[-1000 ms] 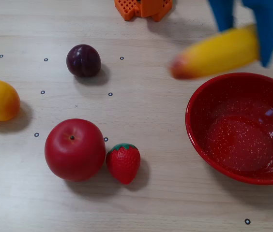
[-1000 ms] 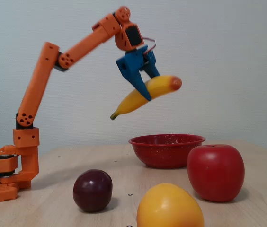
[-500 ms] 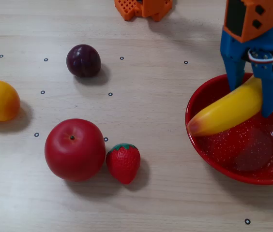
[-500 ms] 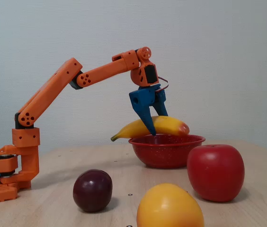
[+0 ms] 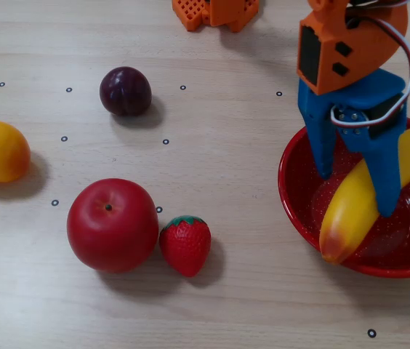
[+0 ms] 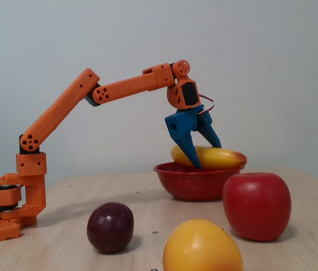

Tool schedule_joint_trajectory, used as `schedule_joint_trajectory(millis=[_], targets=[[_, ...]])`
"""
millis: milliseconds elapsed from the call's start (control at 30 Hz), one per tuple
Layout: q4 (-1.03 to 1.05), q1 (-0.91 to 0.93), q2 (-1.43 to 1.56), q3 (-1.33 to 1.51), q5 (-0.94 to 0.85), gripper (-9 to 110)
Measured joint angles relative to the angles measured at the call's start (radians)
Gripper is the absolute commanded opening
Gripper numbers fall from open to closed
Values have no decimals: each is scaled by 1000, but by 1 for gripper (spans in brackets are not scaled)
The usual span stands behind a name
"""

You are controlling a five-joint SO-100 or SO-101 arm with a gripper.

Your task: Put the banana in the red bowl.

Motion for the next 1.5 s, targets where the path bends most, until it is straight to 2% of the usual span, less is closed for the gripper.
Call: schedule_joint_trajectory(millis=[233, 467, 667, 1000, 1500], targets=[[3, 2, 58, 0, -40, 0], [2, 5, 187, 46, -166, 0], [-44, -58, 405, 242, -276, 0], [-232, -199, 1108, 983, -439, 0], [-367, -348, 2109, 1950, -479, 0]])
